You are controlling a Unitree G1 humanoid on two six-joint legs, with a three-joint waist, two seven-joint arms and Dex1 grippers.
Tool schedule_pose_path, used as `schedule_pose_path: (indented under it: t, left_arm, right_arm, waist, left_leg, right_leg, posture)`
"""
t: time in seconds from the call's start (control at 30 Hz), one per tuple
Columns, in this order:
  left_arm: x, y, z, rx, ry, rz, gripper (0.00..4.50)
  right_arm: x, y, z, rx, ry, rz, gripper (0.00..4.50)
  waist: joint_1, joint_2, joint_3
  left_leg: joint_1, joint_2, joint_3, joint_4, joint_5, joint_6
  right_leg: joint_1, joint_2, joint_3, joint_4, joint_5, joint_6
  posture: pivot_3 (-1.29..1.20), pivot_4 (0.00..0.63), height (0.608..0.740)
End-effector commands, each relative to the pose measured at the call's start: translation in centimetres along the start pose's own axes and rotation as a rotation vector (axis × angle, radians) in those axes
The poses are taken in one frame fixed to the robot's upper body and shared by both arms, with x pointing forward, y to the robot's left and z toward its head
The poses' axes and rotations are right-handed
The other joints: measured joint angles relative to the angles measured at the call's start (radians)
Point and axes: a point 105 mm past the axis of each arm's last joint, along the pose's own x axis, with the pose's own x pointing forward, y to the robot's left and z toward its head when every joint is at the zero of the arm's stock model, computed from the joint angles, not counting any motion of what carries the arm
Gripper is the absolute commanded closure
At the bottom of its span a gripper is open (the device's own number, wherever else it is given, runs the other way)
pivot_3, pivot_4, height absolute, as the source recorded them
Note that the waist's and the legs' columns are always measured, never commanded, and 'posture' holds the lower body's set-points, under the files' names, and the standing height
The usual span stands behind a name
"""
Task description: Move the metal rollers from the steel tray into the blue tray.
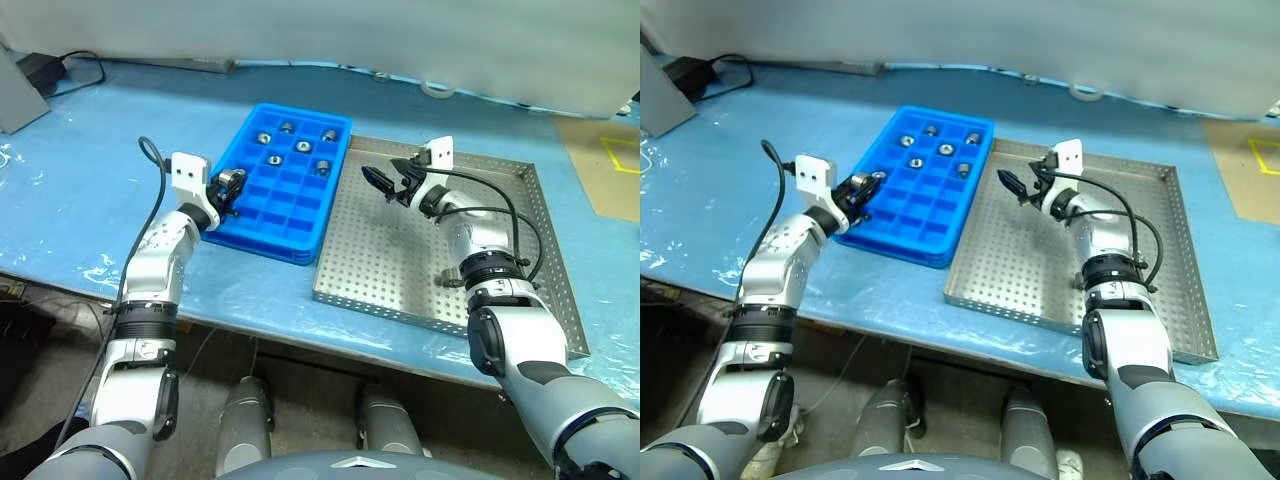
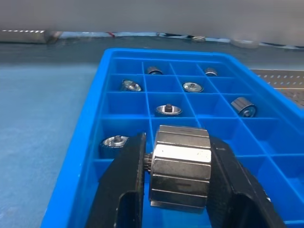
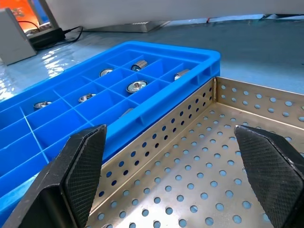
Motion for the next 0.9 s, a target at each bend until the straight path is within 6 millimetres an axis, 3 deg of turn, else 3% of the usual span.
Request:
schedule_pose_path:
  t: [0.03,0.43,0.67,0.9]
  left_arm:
    - [0.7,0.3,1.1,0.052,-0.022,-0.011,3.20]
    - [0.9,-0.3,-0.9,0.018,0.041,-0.093,3.20]
    - [0.9,0.0,-0.4,0.014,0.020,-0.095,0.93]
    - [0.8,-1.6,3.9,-0.005,-0.152,-0.226,0.93]
  right_arm:
    - [-0.1,-0.1,1.3,-0.022,-0.056,-0.001,0.00]
    - [-0.9,-0.6,0.9,-0.028,-0.052,-0.026,0.00]
    - [-1.2,-0.9,1.1,-0.034,-0.053,-0.032,0.00]
    - [-3.3,-1.1,2.7,-0.037,-0.078,0.035,0.00]
  waist:
    - [0.000,0.000,0.000]
    - [-0.002,0.000,0.000]
    - [-0.002,0.000,0.000]
    - [-0.001,0.000,0.000]
  left_leg:
    - [0.000,0.000,0.000,-0.001,0.001,-0.001]
    - [0.000,0.003,0.004,-0.003,0.002,-0.001]
    - [0.000,0.004,0.005,-0.003,0.002,-0.001]
    - [0.000,0.004,0.005,-0.003,0.002,-0.001]
  right_leg:
    - [-0.002,0.001,0.000,0.001,0.000,0.000]
    - [-0.005,0.002,0.003,0.001,0.000,0.000]
    - [-0.005,0.003,0.004,0.001,0.001,0.000]
    - [-0.005,0.003,0.004,0.001,0.001,0.000]
  posture:
    - [-0.33,0.150,0.740]
    - [-0.36,0.150,0.740]
    - [-0.37,0.150,0.740]
    - [-0.40,0.150,0.740]
